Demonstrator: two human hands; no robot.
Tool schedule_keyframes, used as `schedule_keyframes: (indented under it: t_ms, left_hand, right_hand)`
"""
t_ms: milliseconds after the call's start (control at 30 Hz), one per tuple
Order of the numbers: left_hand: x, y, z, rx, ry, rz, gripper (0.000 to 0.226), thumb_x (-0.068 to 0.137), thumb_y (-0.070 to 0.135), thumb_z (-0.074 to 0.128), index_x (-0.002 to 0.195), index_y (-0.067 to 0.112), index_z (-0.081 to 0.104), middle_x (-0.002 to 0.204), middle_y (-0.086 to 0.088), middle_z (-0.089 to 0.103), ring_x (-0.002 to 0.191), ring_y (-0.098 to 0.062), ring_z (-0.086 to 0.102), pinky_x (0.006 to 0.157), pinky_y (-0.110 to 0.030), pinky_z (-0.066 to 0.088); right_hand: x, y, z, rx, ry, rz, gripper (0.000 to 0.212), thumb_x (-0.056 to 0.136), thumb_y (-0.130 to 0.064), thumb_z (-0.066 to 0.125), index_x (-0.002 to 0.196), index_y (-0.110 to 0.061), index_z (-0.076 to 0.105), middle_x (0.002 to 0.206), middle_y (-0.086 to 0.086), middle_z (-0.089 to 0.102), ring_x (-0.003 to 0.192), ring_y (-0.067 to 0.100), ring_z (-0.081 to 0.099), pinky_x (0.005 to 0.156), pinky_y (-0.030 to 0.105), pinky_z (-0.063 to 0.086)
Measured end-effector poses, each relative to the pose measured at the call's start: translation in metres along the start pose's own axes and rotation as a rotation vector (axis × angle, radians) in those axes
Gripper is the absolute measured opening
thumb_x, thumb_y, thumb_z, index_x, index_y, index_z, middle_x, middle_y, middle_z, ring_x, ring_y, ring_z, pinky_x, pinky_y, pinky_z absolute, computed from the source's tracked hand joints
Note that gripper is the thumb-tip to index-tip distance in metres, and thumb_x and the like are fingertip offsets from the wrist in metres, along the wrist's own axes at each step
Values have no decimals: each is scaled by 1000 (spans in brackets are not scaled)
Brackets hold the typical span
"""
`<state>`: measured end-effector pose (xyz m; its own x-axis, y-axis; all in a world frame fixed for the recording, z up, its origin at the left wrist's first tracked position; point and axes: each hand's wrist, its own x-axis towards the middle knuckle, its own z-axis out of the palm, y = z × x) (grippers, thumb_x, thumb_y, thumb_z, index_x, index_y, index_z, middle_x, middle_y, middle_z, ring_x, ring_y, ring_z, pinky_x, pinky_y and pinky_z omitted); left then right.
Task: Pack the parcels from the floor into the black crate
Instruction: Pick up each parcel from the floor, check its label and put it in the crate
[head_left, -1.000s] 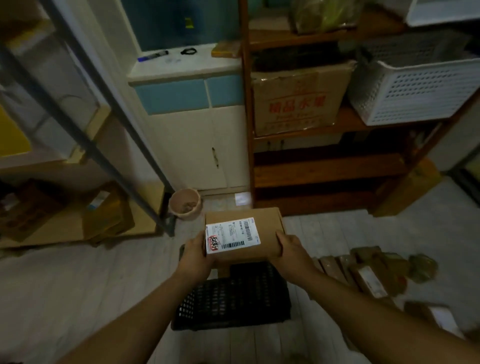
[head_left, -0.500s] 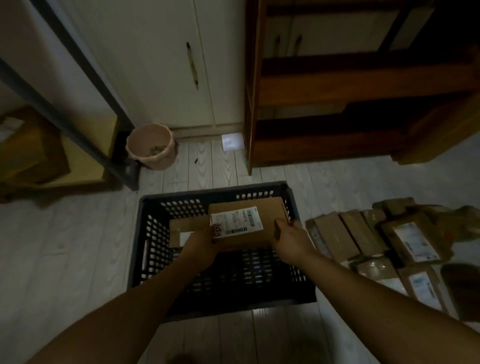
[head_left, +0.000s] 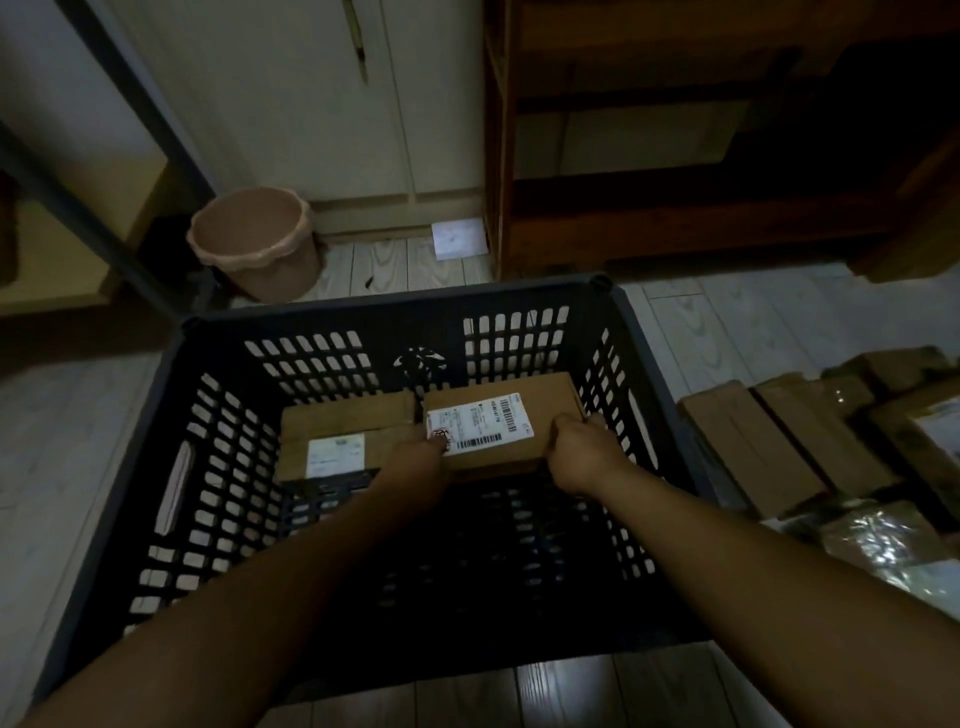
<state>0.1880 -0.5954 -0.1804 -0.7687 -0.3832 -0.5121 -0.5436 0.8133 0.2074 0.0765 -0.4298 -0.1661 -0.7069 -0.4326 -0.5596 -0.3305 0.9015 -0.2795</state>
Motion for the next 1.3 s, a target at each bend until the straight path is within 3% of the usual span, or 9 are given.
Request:
schedule_keyframes:
  t_ms: [233,500,800,967,1100,1167,1233,1267,1300]
  left_hand:
    - [15,-9,18,53,-56,-8,50,97,21,37,145,11,27,153,-15,24,135,-33,32,114,-38,28]
    - [34,-22,27,76,-37,17,39,101,18,30,131,0,47,138,-19,46,128,-33,39,108,-38,29]
    - [39,-23,28,19,-24,-26,40,95,34,46,131,19,50,145,-6,41,137,-28,30,110,-46,28]
    - [3,-13,-22,49,-100,-43,53,91,48,45,139,28,36,151,-7,27,134,-33,30,109,-50,29]
    - [-65,6,-104,42,-138,-74,64,91,52,43,147,26,25,154,-6,24,140,-32,21,111,-50,27]
    - [-106,22,-155,83,-152,-44,67,94,50,38,150,21,17,158,-7,15,143,-30,15,116,-45,17]
    - [-150,43,-215,70,-118,-26,60,97,43,36,149,16,20,157,-8,16,144,-27,16,118,-40,12]
    - [-173,54,-243,45,-88,-30,59,98,42,37,148,14,23,156,-8,21,143,-26,19,117,-39,14]
    - [-196,65,-272,25,-56,-21,58,98,41,39,147,13,26,154,-8,26,141,-25,23,116,-38,18]
  right_hand:
    - [24,-2,12,26,-59,53,50,90,-14,51,137,-8,38,144,20,22,124,33,40,103,34,41]
    - [49,-5,33,70,-100,84,58,89,-22,51,143,-9,34,152,21,11,130,34,35,108,34,36]
    - [63,0,43,82,-205,78,64,88,-42,55,141,-15,31,154,18,6,136,38,25,113,43,29]
    - [16,-13,-5,103,-211,52,68,84,-50,56,142,-23,34,158,9,5,141,35,18,114,45,27]
    - [-58,-33,-90,126,-239,-15,72,82,-58,56,144,-26,38,154,14,22,134,36,33,113,38,31]
    - [-99,-44,-137,153,-242,-26,67,77,-67,48,134,-33,48,144,11,41,125,32,44,106,37,39]
    - [-142,-54,-185,196,-239,-7,38,80,-59,49,99,-30,63,113,7,59,106,24,55,84,27,47]
    - [-167,-59,-211,218,-231,-26,20,86,-48,53,79,-29,58,96,3,59,95,21,56,73,24,45]
    - [-191,-64,-236,228,-219,-26,23,89,-38,55,69,-30,50,86,-1,55,87,19,55,68,23,42]
